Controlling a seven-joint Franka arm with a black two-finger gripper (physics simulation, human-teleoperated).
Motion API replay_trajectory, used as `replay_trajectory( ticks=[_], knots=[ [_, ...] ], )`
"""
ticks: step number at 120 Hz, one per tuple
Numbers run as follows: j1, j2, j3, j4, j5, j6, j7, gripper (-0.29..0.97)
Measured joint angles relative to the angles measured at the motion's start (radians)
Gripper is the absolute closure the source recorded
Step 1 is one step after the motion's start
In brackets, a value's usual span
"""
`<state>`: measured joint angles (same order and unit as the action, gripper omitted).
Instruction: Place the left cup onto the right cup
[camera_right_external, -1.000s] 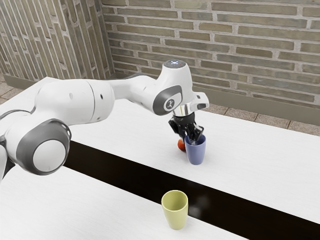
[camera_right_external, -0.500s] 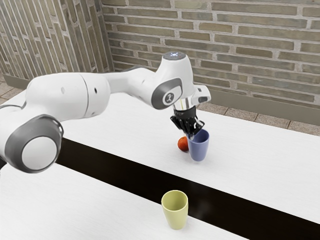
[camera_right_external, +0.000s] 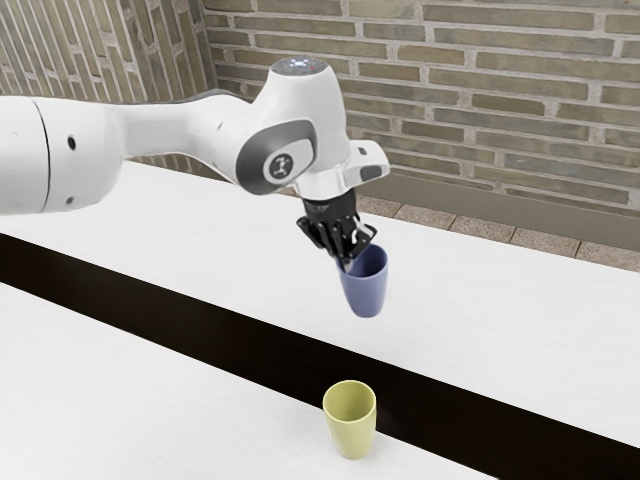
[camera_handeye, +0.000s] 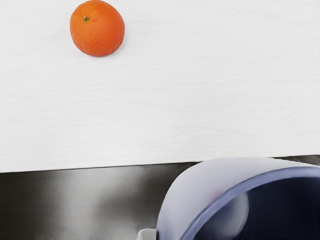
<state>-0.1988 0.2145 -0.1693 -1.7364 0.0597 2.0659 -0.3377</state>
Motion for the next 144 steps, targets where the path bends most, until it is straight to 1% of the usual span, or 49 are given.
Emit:
replay_trajectory(
  ticks=[10,29,44,62,73,97,123,144],
  knots=[
    [0.001,-0.052,-0.018,-0.054,-0.005,-0.001,-0.032,0.79],
    [0.008,-0.136,-0.053,-0.146,-0.036,-0.002,-0.096,0.79],
    [0.007,-0.188,-0.078,-0.210,-0.071,-0.004,-0.147,0.79],
    [-0.007,-0.248,-0.088,-0.274,-0.109,-0.005,-0.203,0.79],
    [-0.001,-0.270,-0.100,-0.301,-0.124,-0.006,-0.235,0.79],
    [0.053,-0.306,-0.123,-0.347,-0.169,-0.006,-0.295,0.79],
    [0.049,-0.331,-0.151,-0.397,-0.227,0.003,-0.354,0.79],
    [0.065,-0.345,-0.158,-0.429,-0.247,0.007,-0.391,0.79]
  ],
)
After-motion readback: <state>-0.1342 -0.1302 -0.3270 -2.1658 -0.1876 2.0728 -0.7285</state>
